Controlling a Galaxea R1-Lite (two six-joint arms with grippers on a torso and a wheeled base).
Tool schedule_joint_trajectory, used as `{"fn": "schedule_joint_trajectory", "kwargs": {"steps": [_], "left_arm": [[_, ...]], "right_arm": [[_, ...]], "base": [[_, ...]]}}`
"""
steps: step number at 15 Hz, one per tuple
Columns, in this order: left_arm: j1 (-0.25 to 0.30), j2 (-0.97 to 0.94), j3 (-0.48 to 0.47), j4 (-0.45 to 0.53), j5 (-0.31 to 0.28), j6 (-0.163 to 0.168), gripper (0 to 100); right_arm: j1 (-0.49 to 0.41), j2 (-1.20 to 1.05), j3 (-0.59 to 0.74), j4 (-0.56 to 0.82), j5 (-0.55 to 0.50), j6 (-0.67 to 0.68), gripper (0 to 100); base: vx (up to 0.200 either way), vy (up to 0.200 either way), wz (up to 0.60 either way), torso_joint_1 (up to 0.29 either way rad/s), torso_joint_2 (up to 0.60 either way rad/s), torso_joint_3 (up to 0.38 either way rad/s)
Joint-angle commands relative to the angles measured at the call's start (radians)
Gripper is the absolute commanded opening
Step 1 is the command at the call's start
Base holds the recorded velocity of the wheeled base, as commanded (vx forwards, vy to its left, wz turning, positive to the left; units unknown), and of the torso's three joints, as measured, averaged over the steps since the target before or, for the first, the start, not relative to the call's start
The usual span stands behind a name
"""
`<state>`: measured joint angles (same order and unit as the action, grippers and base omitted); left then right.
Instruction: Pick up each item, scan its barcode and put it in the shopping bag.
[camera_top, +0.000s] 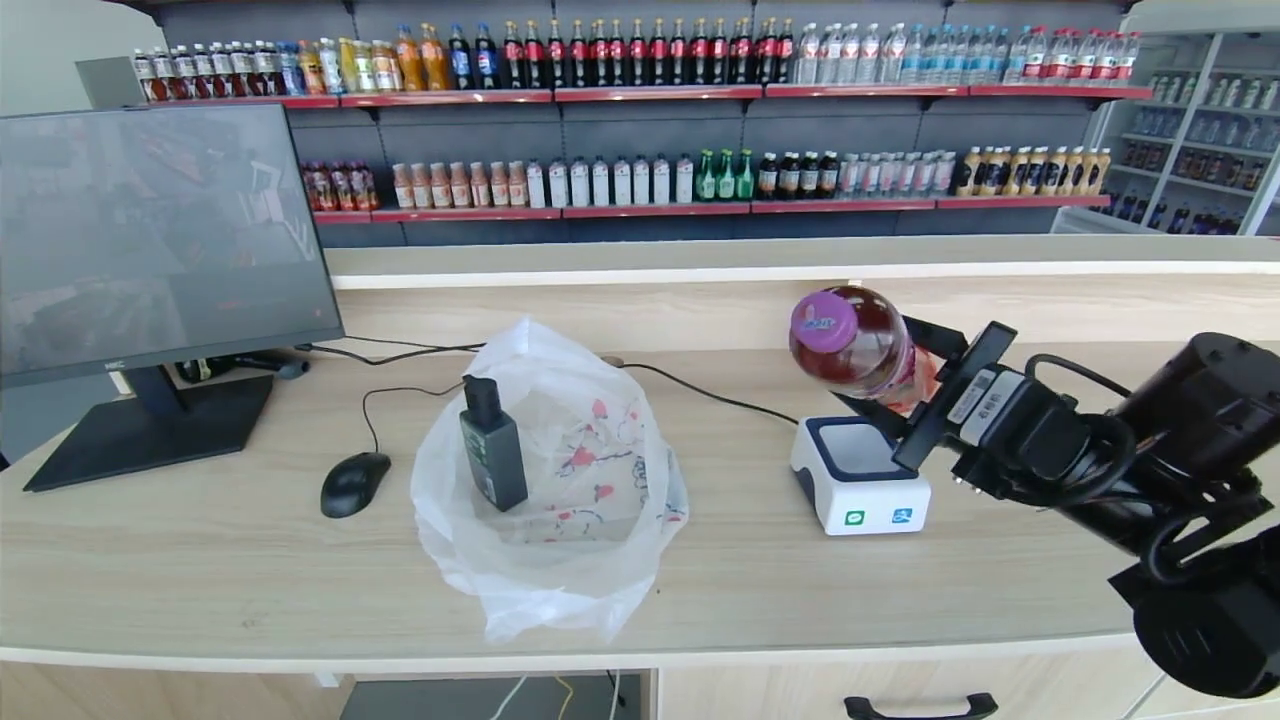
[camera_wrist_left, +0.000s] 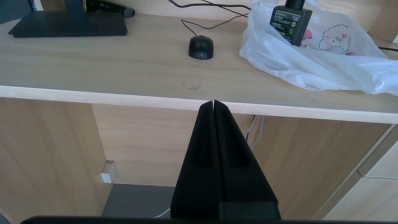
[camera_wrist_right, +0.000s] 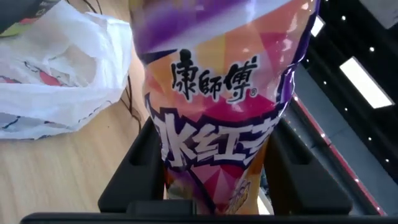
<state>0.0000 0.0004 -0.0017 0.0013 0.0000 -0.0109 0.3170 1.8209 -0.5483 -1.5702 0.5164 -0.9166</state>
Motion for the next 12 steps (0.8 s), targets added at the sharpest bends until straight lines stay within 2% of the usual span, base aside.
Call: {"fn": "schedule_joint_trajectory", "kwargs": {"steps": [1,3,7,12], "left_arm": [[0.0,0.0,0.0,0.0,0.0,0.0,0],[0.0,0.0,0.0,0.0,0.0,0.002,0],[0.0,0.0,0.002,0.0,0.0,-0.001,0],[0.0,0.0,0.0,-0.001,0.0,-0.001,0]], "right_arm": [[-0.003,0.057,-0.038,-0.001,0.047,-0.056,0],[-0.007,0.074,-0.079,-0.001,0.108,-0.131,0],[-0.033,0.113,-0.038,-0.001,0.169,-0.266,0],[-0.067,0.178,-0.005,-0.001,0.267,-0.352,0]], "base": [[0.0,0.0,0.0,0.0,0.0,0.0],[0.0,0.0,0.0,0.0,0.0,0.0],[0.0,0.0,0.0,0.0,0.0,0.0],[0.0,0.0,0.0,0.0,0.0,0.0]]}}
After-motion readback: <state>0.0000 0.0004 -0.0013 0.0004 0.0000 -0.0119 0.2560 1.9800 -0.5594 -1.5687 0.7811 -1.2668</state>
